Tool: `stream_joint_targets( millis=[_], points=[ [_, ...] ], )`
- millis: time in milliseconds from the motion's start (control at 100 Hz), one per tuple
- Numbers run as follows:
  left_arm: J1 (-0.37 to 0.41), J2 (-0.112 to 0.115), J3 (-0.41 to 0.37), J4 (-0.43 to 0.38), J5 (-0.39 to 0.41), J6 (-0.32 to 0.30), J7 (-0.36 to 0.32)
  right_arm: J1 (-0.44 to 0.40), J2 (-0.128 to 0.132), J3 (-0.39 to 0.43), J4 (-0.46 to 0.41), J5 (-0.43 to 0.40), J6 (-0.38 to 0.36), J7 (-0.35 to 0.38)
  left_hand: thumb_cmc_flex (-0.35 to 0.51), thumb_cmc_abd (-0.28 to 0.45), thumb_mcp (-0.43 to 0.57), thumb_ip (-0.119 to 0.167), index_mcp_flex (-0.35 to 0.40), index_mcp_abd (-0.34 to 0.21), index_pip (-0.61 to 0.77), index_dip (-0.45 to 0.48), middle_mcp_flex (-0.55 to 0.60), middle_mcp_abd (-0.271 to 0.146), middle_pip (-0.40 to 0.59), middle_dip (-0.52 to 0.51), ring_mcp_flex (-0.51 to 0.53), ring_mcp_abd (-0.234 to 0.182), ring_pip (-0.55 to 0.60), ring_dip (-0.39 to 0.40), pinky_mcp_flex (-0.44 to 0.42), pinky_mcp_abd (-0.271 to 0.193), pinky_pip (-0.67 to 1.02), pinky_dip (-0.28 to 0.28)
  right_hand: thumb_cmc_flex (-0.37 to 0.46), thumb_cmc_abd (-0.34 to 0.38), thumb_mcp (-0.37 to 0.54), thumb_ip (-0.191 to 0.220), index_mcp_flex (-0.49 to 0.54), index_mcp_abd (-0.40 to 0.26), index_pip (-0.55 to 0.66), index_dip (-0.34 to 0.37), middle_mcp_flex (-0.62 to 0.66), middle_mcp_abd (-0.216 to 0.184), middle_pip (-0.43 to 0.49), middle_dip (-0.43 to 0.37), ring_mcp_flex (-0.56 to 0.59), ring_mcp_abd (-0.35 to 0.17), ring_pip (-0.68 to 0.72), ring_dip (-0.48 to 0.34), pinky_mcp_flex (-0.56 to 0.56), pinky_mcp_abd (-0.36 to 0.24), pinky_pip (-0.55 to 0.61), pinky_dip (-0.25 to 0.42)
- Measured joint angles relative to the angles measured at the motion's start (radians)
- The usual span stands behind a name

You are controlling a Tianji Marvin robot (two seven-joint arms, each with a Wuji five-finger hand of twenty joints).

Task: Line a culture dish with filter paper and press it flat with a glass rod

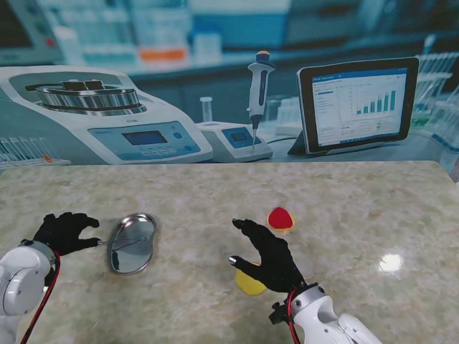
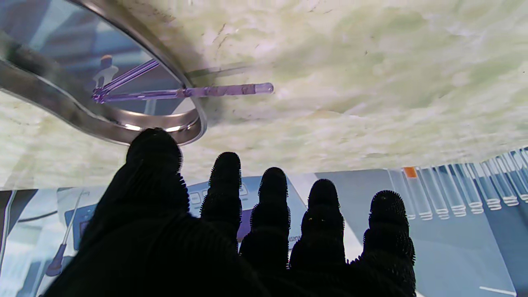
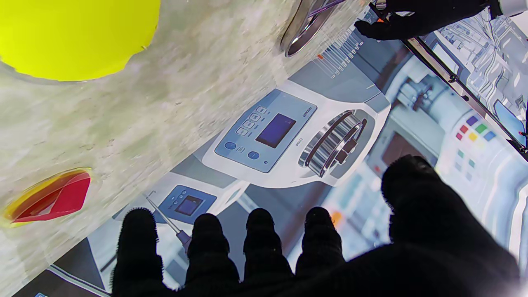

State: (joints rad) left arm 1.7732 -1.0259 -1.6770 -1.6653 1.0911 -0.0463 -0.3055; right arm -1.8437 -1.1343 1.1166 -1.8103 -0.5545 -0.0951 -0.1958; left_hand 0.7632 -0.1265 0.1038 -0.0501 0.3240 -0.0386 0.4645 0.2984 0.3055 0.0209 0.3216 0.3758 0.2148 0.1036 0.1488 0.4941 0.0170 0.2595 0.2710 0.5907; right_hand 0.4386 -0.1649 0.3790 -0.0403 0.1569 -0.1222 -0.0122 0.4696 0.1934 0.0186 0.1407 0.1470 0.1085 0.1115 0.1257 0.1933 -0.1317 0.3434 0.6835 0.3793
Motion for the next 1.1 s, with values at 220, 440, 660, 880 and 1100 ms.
stream_joint_targets(
  millis=[220,440,660,880,1100],
  points=[
    [-0.031,0.007,0.029,0.058,0.001,0.013,-0.003,0.000,0.000,-0.001,-0.001,0.000,0.002,0.000,-0.079,-0.041,0.188,-0.006,0.107,-0.016,0.059,0.037,0.074,0.020,0.031,0.000,0.040,0.023,0.108,0.036,0.010,0.010,0.150,0.000,0.000,0.000,0.000,0.000,0.000,0.000,0.001,0.033,0.000,0.000,0.000,0.000,0.000,0.000,0.000,0.000,0.000,0.000,0.000,0.010],
    [-0.040,0.007,0.040,0.079,0.001,0.014,-0.001,0.001,0.000,-0.002,-0.001,-0.001,0.002,-0.001,-0.094,-0.049,0.216,-0.006,0.086,-0.017,0.034,0.035,0.094,0.020,0.040,0.011,0.040,0.024,0.188,0.040,0.009,0.010,0.237,0.000,0.000,0.000,0.000,0.001,0.000,0.000,0.002,0.061,0.000,0.000,0.000,0.001,0.000,0.000,0.000,0.000,0.001,0.000,0.001,0.010],
    [-0.047,0.007,0.055,0.105,-0.007,0.010,0.047,0.003,0.000,-0.004,0.000,0.000,0.002,-0.001,-0.102,-0.103,0.345,-0.005,0.075,-0.017,0.023,0.026,0.118,0.011,0.097,0.046,0.061,0.024,0.322,0.098,0.032,0.010,0.453,0.000,0.000,0.000,0.000,0.001,0.000,0.001,0.012,0.086,0.000,0.000,0.000,0.007,0.000,0.000,0.000,0.000,0.001,-0.001,0.001,0.011],
    [-0.057,0.007,0.069,0.124,-0.006,0.002,0.051,0.004,0.000,-0.005,0.000,0.000,0.003,0.004,-0.082,-0.164,0.459,-0.006,0.065,-0.017,0.061,0.038,0.125,-0.010,0.124,0.049,0.103,0.024,0.376,0.101,0.065,0.010,0.557,0.001,0.000,0.000,0.000,0.001,0.000,0.009,0.013,0.111,0.000,0.000,0.000,0.007,0.000,0.000,0.000,0.000,0.001,-0.001,0.008,0.012],
    [-0.065,0.009,0.081,0.133,-0.024,-0.012,0.038,0.006,0.000,-0.008,0.000,0.001,0.005,0.005,-0.073,-0.175,0.470,-0.006,0.055,-0.017,0.073,0.039,0.140,-0.017,0.137,0.049,0.130,0.024,0.393,0.101,0.081,0.010,0.572,0.001,0.000,0.000,0.001,0.001,0.000,0.010,0.023,0.136,0.000,0.000,0.001,0.008,0.000,0.000,0.000,0.001,0.002,-0.001,0.009,0.022]
  ],
)
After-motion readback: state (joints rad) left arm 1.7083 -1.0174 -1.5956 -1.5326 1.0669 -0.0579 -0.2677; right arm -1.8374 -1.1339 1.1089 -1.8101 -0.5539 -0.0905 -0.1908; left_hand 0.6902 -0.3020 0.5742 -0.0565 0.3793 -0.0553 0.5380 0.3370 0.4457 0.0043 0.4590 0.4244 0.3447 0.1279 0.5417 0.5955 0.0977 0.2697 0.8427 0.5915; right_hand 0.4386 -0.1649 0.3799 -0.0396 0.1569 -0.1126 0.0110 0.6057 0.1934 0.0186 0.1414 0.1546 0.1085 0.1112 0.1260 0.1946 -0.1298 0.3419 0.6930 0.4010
